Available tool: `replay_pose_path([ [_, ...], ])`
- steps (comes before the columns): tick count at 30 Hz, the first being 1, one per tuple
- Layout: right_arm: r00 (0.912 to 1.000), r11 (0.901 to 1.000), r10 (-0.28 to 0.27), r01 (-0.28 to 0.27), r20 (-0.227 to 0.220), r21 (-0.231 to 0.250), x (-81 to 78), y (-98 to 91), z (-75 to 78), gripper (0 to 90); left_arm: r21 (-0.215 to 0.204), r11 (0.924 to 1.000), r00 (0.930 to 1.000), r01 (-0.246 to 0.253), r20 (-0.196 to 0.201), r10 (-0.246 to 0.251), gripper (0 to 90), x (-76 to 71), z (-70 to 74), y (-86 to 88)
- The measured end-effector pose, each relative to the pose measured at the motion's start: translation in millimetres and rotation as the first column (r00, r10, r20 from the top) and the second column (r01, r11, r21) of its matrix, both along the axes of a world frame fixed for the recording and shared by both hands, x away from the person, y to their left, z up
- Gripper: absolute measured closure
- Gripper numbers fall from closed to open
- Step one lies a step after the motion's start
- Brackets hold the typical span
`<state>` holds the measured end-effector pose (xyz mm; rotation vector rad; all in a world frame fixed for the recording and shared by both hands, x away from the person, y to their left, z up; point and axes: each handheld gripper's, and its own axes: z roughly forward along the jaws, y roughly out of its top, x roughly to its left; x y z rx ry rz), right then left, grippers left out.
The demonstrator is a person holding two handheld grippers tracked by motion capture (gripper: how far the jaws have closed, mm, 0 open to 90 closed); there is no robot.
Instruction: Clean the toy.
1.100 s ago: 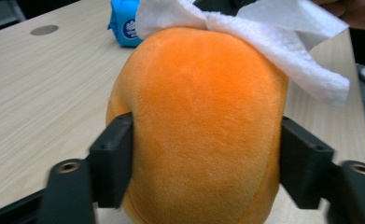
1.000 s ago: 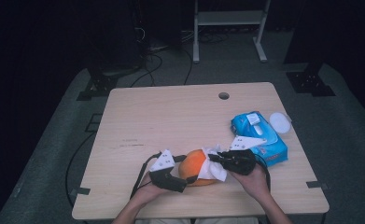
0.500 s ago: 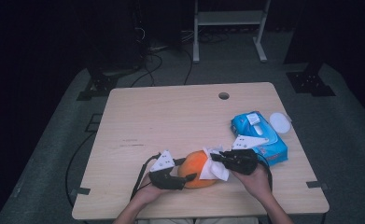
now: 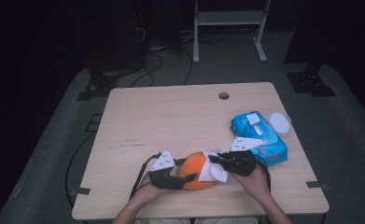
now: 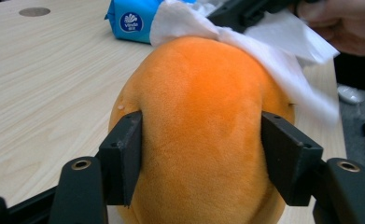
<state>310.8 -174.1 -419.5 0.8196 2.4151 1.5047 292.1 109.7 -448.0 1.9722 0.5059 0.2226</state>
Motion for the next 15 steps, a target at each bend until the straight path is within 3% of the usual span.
replay_pose_path([
  [2,0.9998,0.9999,-0.01,0.01,-0.014,-0.009,1.0,-3.9,-1.0,84.0,0.005,1.0,1.0,0.002,0.001,-0.002,36.3,-0.4,-0.3,1.1],
  [6,0.9999,0.9989,-0.009,0.009,0.005,-0.045,-3.0,-2.3,0.7,84.1,0.019,0.9998,1.0,-0.001,0.01,0.001,36.4,-1.3,-0.7,1.7],
  [8,0.9995,0.9985,0.007,-0.005,0.029,-0.054,-9.7,2.6,5.5,84.1,0.026,0.9997,0.9999,-0.002,0.013,0.001,36.4,-1.6,-1.1,3.1],
  [11,0.9953,0.9965,0.08,-0.078,0.055,-0.029,-16.9,8.5,8.6,84.0,0.027,0.9996,0.9999,-0.009,0.009,0.009,36.4,-0.7,-1.2,6.4],
  [13,0.996,0.9968,0.073,-0.071,0.051,-0.037,-14.4,6.6,7.1,84.0,0.018,0.9996,0.9997,-0.023,0.004,0.023,36.7,0.3,-1.2,6.9],
  [15,0.9991,0.9982,0.03,-0.029,0.029,-0.053,-7.1,-2.5,2.6,84.0,0.008,0.9996,0.9996,-0.026,-0.008,0.026,37.1,2.2,-1.7,8.1],
])
